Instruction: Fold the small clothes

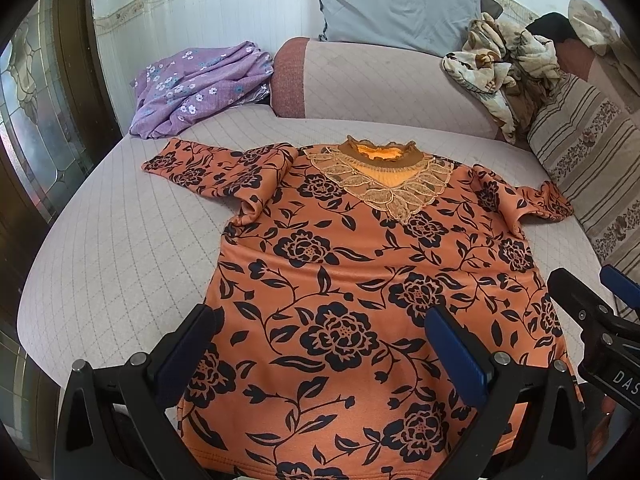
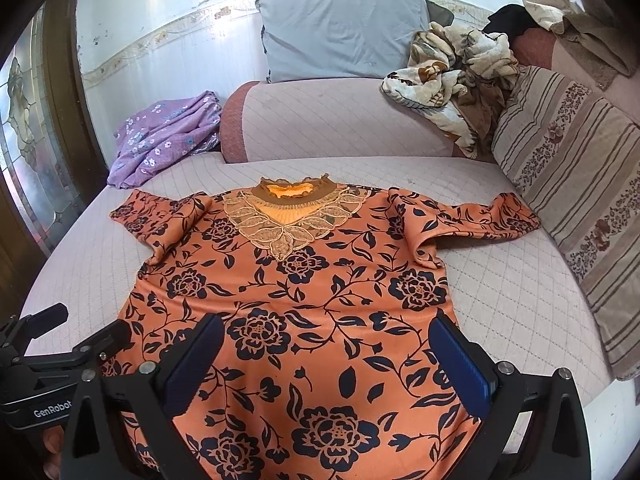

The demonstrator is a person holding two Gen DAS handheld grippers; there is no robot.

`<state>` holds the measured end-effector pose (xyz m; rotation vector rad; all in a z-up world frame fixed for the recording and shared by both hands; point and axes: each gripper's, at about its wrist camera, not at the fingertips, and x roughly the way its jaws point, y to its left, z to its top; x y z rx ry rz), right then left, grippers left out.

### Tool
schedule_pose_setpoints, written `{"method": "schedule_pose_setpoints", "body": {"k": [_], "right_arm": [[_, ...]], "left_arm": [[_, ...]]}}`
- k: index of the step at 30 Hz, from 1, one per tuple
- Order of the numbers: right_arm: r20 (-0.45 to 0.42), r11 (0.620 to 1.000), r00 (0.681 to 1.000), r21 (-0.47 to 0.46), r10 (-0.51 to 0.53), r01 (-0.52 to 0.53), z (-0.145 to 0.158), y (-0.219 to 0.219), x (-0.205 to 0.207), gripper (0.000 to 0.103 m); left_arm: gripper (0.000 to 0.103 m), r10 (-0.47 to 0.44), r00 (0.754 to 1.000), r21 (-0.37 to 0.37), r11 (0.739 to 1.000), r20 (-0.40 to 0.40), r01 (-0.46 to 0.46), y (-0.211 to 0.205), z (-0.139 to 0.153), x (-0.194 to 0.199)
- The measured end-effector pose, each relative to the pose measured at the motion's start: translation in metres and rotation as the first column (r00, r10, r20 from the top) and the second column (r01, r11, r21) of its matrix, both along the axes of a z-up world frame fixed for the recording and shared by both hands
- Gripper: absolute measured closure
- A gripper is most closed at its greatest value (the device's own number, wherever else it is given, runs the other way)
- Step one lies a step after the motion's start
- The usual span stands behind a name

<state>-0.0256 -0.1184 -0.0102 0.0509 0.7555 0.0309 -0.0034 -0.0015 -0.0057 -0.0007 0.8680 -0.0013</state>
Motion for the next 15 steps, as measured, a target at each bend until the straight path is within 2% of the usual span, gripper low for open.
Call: {"method": "schedule_pose_setpoints", "body": {"k": [15], "right_arm": [[0.005,1.000,1.000,0.003,0.010,-0.010,0.0020,0.0015,0.0028,0.000]], "left_arm": [[0.000,-0.003,1.000,0.000,1.000,0.000,0.003,0.0000,0.0005,0.0002]]}}
